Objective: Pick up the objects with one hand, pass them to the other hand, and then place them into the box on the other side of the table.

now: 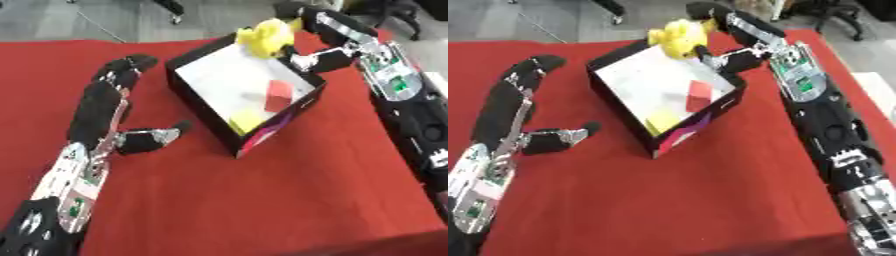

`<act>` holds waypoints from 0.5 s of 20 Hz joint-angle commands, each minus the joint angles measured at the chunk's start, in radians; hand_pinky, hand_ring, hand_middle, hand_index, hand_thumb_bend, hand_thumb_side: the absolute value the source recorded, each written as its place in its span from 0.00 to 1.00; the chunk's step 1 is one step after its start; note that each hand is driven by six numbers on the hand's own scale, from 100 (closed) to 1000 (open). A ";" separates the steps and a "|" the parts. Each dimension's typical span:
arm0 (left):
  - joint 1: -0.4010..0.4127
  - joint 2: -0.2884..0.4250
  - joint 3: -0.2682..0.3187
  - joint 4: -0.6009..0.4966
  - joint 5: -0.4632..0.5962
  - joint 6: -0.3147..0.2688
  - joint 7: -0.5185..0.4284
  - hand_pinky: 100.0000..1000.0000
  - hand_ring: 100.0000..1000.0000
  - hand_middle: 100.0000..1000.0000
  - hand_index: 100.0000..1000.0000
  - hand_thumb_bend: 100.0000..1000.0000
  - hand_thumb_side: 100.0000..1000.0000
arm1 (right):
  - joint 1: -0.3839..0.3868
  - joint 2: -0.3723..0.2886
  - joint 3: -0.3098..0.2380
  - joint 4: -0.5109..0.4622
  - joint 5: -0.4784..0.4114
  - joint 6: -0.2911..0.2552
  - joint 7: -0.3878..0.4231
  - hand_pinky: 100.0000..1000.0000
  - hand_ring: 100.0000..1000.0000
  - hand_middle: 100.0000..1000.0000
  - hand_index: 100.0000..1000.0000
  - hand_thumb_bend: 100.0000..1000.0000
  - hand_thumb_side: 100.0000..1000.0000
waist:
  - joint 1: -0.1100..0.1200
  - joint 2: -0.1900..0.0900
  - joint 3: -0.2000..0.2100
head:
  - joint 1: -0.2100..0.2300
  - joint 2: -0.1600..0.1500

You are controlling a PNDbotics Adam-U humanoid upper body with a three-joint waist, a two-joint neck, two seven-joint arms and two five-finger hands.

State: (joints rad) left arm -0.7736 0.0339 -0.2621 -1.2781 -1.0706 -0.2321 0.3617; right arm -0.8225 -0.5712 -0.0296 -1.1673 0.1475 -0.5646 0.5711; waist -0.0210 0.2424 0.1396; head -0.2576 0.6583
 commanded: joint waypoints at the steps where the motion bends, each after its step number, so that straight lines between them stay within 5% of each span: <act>1: -0.014 0.009 0.003 -0.015 0.003 -0.001 0.004 0.85 0.75 0.74 0.86 0.66 0.41 | -0.014 -0.034 -0.012 0.011 0.024 -0.052 -0.002 0.96 0.99 1.00 0.94 0.00 0.01 | 0.011 -0.017 0.000 | 0.000 0.002; 2: -0.014 0.009 0.002 -0.015 0.003 -0.001 0.003 0.85 0.75 0.74 0.86 0.66 0.41 | -0.015 -0.034 -0.011 0.016 0.029 -0.063 -0.003 1.00 1.00 1.00 1.00 0.00 0.00 | 0.011 -0.017 0.000 | 0.001 0.002; 8: -0.015 0.010 0.002 -0.015 0.003 0.000 0.004 0.85 0.75 0.74 0.86 0.65 0.41 | -0.009 -0.032 -0.013 0.015 0.020 -0.111 0.013 1.00 1.00 1.00 1.00 0.00 0.00 | 0.012 -0.018 -0.002 | 0.015 0.002; 10: -0.013 0.010 0.004 -0.016 0.006 0.001 0.007 0.85 0.75 0.74 0.86 0.55 0.45 | -0.007 -0.026 -0.012 0.023 -0.009 -0.085 0.003 1.00 1.00 1.00 1.00 0.00 0.16 | 0.013 -0.019 -0.002 | 0.017 0.002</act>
State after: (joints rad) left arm -0.7735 0.0340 -0.2622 -1.2781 -1.0689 -0.2314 0.3643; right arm -0.8168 -0.5707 -0.0298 -1.1390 0.1559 -0.6300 0.5531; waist -0.0210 0.2424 0.1385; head -0.2437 0.6583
